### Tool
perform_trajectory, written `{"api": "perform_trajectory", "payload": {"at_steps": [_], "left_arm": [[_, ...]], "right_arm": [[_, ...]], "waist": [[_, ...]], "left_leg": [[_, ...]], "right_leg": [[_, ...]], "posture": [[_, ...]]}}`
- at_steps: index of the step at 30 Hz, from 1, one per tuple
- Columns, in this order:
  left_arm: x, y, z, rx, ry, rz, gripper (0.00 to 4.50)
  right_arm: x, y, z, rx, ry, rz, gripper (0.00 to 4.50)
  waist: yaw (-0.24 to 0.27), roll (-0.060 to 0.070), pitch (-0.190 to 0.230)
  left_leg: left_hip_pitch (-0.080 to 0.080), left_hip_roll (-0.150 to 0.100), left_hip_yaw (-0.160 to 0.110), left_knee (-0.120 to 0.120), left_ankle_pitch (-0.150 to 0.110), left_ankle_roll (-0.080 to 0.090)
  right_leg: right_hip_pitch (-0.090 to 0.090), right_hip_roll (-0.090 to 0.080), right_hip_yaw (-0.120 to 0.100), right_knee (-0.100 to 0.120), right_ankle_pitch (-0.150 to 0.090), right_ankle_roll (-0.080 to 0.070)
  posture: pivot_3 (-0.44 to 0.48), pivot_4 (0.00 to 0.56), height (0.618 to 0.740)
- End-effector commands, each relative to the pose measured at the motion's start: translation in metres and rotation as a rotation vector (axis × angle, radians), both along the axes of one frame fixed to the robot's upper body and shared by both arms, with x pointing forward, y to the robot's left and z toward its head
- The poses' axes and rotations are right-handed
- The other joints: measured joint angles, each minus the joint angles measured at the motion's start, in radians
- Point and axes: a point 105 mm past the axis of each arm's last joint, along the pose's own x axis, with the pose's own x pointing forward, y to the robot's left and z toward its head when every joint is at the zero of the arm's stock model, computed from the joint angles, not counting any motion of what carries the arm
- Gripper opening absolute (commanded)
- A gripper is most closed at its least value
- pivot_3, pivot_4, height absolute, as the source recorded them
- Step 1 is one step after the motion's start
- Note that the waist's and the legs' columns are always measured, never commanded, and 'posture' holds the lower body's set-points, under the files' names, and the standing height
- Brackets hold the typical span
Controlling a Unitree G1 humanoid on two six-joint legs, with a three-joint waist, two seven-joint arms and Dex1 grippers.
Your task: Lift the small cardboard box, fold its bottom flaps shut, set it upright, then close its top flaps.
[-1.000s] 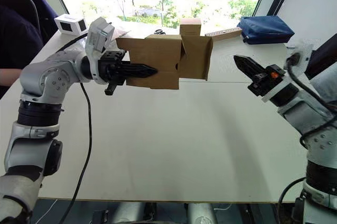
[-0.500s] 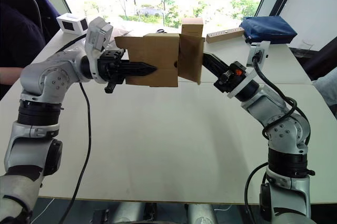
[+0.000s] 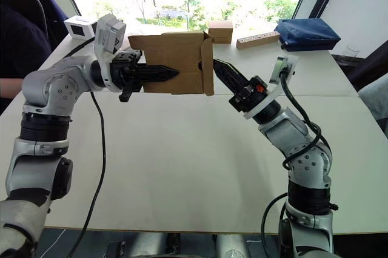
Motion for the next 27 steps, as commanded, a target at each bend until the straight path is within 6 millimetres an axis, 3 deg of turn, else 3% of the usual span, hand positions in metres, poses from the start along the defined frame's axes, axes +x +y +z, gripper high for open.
{"api": "perform_trajectory", "payload": {"at_steps": [1,11,21,27], "left_arm": [[-0.0046,0.0003,0.0167,-0.022,-0.048,-0.017,0.00],[-0.0034,0.0007,0.0178,-0.031,-0.048,-0.015,0.00],[-0.0034,0.0013,0.0182,-0.033,-0.047,-0.012,0.00],[-0.0023,0.0016,0.0182,-0.033,-0.048,-0.007,0.00]], "right_arm": [[-0.0056,-0.0036,0.0074,0.043,-0.028,-0.006,2.19],[-0.0056,-0.0041,0.0113,0.166,-0.009,0.004,2.19],[-0.0080,-0.0008,0.0052,0.180,0.014,0.013,2.19],[-0.0115,-0.0047,0.0134,0.283,0.013,0.052,2.19]], "waist": [[0.000,0.000,0.000],[-0.001,0.000,0.000],[-0.001,0.000,0.000],[-0.001,0.000,0.000]], "left_leg": [[0.000,0.000,0.000,0.000,0.000,0.000],[0.000,0.000,0.000,0.000,0.000,0.000],[0.000,0.000,0.000,0.000,0.000,0.000],[0.000,0.000,0.000,0.000,0.000,0.000]], "right_leg": [[0.000,0.000,0.000,0.000,0.000,0.000],[0.000,0.000,0.000,0.000,0.000,0.000],[0.000,0.000,0.000,0.000,0.000,0.000],[0.000,0.000,0.000,0.000,0.000,0.000]], "posture": [[0.000,0.150,0.740],[0.000,0.150,0.740],[0.000,0.150,0.740],[0.000,0.150,0.740]]}}
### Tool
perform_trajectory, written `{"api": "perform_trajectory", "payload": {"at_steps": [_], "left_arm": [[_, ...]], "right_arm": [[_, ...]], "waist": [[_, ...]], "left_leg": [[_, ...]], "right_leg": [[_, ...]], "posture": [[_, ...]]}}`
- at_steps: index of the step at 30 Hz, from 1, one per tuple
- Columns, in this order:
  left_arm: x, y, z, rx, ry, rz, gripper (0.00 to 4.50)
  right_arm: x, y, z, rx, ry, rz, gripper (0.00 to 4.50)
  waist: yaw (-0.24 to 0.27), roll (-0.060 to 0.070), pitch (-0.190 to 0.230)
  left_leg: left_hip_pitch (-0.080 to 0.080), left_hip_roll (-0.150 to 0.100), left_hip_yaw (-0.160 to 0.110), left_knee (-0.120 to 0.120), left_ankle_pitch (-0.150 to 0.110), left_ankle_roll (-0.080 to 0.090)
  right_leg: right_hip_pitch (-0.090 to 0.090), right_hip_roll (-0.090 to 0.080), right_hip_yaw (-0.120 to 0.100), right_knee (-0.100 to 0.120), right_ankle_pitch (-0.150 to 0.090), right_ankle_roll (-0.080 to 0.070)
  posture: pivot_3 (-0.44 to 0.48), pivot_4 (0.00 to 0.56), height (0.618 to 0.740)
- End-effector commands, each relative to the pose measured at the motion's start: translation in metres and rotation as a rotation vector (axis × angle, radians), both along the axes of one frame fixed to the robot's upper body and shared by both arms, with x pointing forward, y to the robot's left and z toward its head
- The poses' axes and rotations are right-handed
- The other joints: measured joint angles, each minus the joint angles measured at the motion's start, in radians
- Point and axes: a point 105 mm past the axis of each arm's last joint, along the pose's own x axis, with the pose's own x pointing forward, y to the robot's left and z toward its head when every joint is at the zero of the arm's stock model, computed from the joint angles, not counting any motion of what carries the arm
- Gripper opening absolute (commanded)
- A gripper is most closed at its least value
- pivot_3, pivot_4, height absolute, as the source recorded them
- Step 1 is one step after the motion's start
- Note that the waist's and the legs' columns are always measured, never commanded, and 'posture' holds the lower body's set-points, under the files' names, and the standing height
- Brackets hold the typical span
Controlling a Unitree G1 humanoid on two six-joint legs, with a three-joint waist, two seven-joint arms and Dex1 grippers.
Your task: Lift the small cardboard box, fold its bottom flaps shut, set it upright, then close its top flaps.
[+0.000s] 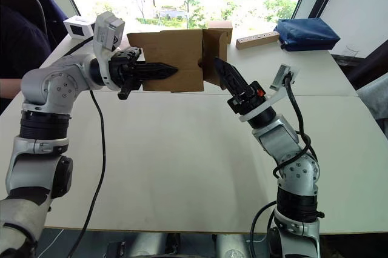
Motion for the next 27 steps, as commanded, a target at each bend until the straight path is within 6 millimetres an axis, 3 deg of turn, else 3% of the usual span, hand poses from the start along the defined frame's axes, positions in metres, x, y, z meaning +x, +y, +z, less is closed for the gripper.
{"api": "perform_trajectory", "payload": {"at_steps": [1,11,27], "left_arm": [[-0.004,0.001,0.015,-0.024,-0.060,-0.012,0.00],[-0.004,0.001,0.015,-0.026,-0.059,-0.007,0.00],[-0.006,-0.001,0.016,-0.030,-0.062,-0.019,0.00]], "right_arm": [[-0.010,-0.005,0.018,0.092,-0.057,0.022,2.19],[-0.018,0.010,0.017,0.028,-0.079,0.075,2.19],[-0.007,-0.001,0.013,0.138,-0.019,0.034,2.19]], "waist": [[0.000,0.000,0.000],[0.000,0.000,0.000],[0.000,0.000,0.000]], "left_leg": [[0.000,0.000,0.000,0.000,0.000,0.000],[0.000,0.000,0.000,0.000,0.000,0.000],[0.000,0.000,0.000,0.000,0.000,0.000]], "right_leg": [[0.000,0.000,0.000,0.000,0.000,0.000],[0.000,0.000,0.000,0.000,0.000,0.000],[0.000,0.000,0.000,0.000,0.000,0.000]], "posture": [[0.000,0.150,0.740],[0.000,0.150,0.740],[0.000,0.150,0.740]]}}
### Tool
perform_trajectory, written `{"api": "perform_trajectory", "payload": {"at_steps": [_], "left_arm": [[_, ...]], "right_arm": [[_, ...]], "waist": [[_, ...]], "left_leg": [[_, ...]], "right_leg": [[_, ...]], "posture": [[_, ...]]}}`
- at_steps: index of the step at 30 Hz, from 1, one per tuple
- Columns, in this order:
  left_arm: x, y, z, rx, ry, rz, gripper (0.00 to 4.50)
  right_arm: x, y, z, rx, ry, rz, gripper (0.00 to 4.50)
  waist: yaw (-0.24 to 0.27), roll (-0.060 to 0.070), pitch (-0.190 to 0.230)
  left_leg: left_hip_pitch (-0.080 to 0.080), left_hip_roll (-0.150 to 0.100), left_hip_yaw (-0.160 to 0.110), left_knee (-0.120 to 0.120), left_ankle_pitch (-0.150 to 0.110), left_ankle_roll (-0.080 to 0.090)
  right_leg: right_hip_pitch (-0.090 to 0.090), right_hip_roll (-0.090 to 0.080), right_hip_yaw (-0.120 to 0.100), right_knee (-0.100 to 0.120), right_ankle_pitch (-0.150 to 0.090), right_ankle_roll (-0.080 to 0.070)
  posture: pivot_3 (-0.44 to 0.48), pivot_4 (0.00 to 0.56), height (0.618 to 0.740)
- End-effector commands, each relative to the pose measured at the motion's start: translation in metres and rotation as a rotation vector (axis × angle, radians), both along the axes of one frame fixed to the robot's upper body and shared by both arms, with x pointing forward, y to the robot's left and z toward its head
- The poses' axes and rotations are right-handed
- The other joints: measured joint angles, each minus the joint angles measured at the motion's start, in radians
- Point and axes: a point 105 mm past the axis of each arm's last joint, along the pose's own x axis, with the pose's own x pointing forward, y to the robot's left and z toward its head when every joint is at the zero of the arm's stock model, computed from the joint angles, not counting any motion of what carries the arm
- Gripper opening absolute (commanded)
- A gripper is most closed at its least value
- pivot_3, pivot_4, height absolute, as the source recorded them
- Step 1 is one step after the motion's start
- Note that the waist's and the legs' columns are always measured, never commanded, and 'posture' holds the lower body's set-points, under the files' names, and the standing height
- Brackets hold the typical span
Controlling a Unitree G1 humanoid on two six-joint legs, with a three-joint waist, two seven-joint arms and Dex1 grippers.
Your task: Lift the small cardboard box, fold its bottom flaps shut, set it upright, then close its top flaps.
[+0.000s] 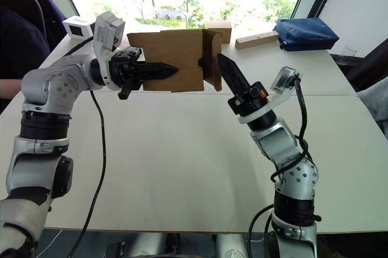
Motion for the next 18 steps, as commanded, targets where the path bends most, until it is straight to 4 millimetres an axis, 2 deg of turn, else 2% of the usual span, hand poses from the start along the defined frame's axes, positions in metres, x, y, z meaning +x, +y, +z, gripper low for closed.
{"api": "perform_trajectory", "payload": {"at_steps": [1,4,7,15,18], "left_arm": [[-0.006,0.000,0.016,-0.028,-0.063,-0.019,0.00],[-0.006,0.000,0.016,-0.029,-0.062,-0.020,0.00],[-0.007,0.000,0.016,-0.028,-0.061,-0.021,0.00],[-0.006,0.000,0.016,-0.031,-0.057,-0.018,0.00],[-0.006,0.000,0.016,-0.030,-0.056,-0.017,0.00]], "right_arm": [[-0.001,-0.001,0.011,0.046,-0.028,-0.009,2.19],[0.000,0.000,0.011,0.056,-0.022,-0.013,2.19],[-0.002,0.004,0.011,0.054,-0.025,0.004,1.55],[0.000,0.009,0.007,0.019,-0.018,-0.007,1.55],[0.001,0.010,0.007,0.017,-0.021,-0.010,0.91]], "waist": [[0.000,0.000,0.000],[0.000,0.000,0.000],[0.000,0.000,0.000],[0.000,0.000,0.000],[0.000,0.000,0.000]], "left_leg": [[0.000,0.000,0.000,0.000,0.000,0.000],[0.000,0.000,0.000,0.000,0.000,0.000],[0.000,0.000,0.000,0.000,0.000,0.000],[0.000,0.000,0.000,0.000,0.000,0.000],[0.000,0.000,0.000,0.000,0.000,0.000]], "right_leg": [[0.000,0.000,0.000,0.000,0.000,0.000],[0.000,0.000,0.000,0.000,0.000,0.000],[0.000,0.000,0.000,0.000,0.000,0.000],[0.000,0.000,0.000,0.000,0.000,0.000],[0.000,0.000,0.000,0.000,0.000,0.000]], "posture": [[0.000,0.150,0.740],[0.000,0.150,0.740],[0.000,0.150,0.740],[0.000,0.150,0.740],[0.000,0.150,0.740]]}}
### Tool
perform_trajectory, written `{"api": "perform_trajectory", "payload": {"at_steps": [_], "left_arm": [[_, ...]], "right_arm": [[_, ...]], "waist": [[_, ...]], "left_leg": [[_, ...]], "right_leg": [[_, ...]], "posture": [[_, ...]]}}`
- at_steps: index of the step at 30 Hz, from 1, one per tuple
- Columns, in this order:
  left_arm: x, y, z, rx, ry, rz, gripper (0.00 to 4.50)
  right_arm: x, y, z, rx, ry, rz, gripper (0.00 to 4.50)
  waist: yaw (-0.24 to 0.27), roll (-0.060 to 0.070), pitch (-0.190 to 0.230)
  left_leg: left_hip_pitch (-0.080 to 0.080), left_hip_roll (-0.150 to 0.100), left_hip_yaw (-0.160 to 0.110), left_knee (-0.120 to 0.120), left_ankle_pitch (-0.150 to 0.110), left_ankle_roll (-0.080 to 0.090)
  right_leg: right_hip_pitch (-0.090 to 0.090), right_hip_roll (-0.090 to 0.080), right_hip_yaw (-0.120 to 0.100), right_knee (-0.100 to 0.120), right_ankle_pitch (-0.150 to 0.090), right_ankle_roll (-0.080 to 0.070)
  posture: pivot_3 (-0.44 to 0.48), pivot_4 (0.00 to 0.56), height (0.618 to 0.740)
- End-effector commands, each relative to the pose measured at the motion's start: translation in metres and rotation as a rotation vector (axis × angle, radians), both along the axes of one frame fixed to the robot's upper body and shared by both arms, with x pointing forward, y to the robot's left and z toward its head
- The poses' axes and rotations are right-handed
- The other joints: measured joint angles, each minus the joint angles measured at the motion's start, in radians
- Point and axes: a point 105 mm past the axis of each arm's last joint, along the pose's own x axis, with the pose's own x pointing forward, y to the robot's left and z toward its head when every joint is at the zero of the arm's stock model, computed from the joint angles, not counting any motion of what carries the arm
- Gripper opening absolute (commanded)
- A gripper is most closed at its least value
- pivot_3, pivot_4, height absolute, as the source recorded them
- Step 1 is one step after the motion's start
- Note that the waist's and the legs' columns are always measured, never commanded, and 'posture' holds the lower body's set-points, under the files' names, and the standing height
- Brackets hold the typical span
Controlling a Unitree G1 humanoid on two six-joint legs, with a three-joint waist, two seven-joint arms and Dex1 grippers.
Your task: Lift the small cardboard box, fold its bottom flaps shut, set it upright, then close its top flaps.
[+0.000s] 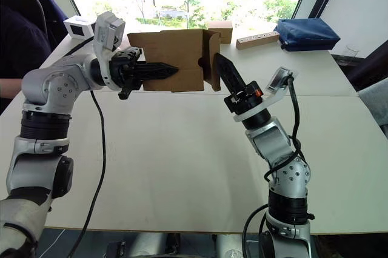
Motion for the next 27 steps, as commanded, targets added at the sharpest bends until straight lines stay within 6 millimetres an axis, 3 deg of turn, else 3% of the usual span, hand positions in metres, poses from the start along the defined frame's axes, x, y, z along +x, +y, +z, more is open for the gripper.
{"api": "perform_trajectory", "payload": {"at_steps": [1,13,27], "left_arm": [[-0.006,0.000,0.016,-0.029,-0.058,-0.020,0.00],[-0.008,-0.001,0.016,-0.031,-0.055,-0.025,0.00],[-0.007,-0.005,0.015,-0.059,-0.041,-0.022,0.00]], "right_arm": [[-0.004,0.002,0.010,0.006,-0.050,0.003,0.91],[0.000,0.007,0.010,0.007,-0.048,-0.009,0.91],[-0.009,0.032,0.017,0.023,-0.078,0.052,0.91]], "waist": [[0.000,0.000,0.000],[0.000,0.000,0.000],[-0.001,0.000,0.000]], "left_leg": [[0.000,0.000,0.000,0.000,0.000,0.000],[0.000,0.000,0.000,0.000,0.000,0.000],[0.000,0.000,0.000,0.000,0.000,0.000]], "right_leg": [[0.000,0.000,0.000,0.000,0.000,0.000],[0.000,0.000,0.000,0.000,0.000,0.000],[0.000,0.000,0.000,0.000,0.000,0.000]], "posture": [[0.000,0.150,0.740],[0.000,0.150,0.740],[0.000,0.150,0.740]]}}
